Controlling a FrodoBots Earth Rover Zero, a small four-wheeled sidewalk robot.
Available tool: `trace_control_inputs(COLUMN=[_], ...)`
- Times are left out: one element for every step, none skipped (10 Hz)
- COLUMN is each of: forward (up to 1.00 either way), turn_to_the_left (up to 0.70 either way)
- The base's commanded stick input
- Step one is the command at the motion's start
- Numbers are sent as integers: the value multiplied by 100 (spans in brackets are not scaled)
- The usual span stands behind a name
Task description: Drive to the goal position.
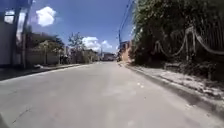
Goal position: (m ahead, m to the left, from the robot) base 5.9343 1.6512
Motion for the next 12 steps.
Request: trace_control_inputs(forward=[85, 85, 85, 85, 85, 85, 85, 85, 85, 85, 85, 85], turn_to_the_left=[-15, -34, -34, -10, 0, 0, 0, 0, 0, 0, 0, 0])
